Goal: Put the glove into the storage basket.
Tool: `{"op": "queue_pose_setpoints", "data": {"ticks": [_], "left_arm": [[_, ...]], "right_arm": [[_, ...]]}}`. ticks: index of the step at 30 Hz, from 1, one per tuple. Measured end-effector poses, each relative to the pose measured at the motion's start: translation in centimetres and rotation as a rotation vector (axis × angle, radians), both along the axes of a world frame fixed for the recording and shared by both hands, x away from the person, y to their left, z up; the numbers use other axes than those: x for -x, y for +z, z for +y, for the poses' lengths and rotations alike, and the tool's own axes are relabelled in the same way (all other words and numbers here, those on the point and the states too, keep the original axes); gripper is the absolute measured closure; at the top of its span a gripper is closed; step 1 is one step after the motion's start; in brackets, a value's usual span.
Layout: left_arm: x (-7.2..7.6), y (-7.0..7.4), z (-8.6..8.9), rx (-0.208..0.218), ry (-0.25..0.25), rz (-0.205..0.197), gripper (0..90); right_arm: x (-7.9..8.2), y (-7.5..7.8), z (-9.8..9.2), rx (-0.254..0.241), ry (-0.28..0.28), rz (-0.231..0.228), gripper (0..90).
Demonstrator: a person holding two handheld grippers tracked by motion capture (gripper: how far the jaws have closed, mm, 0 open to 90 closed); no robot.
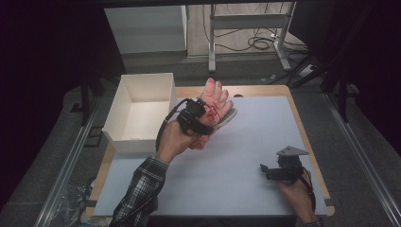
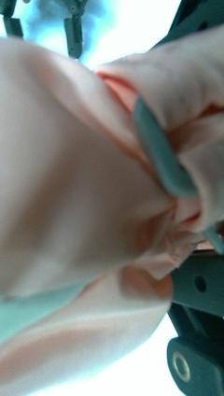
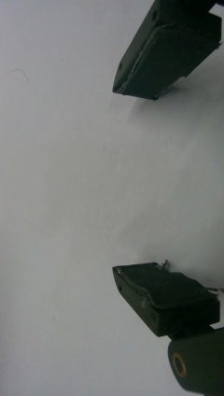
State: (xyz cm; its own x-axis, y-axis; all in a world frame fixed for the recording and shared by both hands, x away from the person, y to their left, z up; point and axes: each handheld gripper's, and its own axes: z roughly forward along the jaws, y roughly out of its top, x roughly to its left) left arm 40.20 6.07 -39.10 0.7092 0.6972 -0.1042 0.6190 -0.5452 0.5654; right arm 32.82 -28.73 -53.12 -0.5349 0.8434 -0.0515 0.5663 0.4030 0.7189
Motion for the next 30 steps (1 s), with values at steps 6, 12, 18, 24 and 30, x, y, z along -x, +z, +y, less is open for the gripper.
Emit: {"op": "queue_pose_setpoints", "data": {"ticks": [6,12,18,24,30], "left_arm": [[-0.7,1.8,1.0,-0.008,0.029,-0.018,51.6],[-1.6,3.5,3.0,-0.014,0.084,-0.03,51.6],[-2.1,4.4,4.4,-0.016,0.116,-0.037,51.6],[-2.5,5.4,6.1,-0.016,0.162,-0.046,51.6],[-3.0,6.0,8.9,-0.02,0.238,-0.057,51.6]], "right_arm": [[0.0,0.0,0.0,-0.001,0.0,0.0,11.2],[0.0,0.0,0.0,0.0,0.0,-0.001,11.2],[0.0,0.0,0.0,-0.001,0.0,-0.001,11.2],[0.0,0.0,0.0,0.0,0.001,-0.001,11.2],[0.0,0.0,0.0,-0.001,0.001,-0.001,11.2]]}}
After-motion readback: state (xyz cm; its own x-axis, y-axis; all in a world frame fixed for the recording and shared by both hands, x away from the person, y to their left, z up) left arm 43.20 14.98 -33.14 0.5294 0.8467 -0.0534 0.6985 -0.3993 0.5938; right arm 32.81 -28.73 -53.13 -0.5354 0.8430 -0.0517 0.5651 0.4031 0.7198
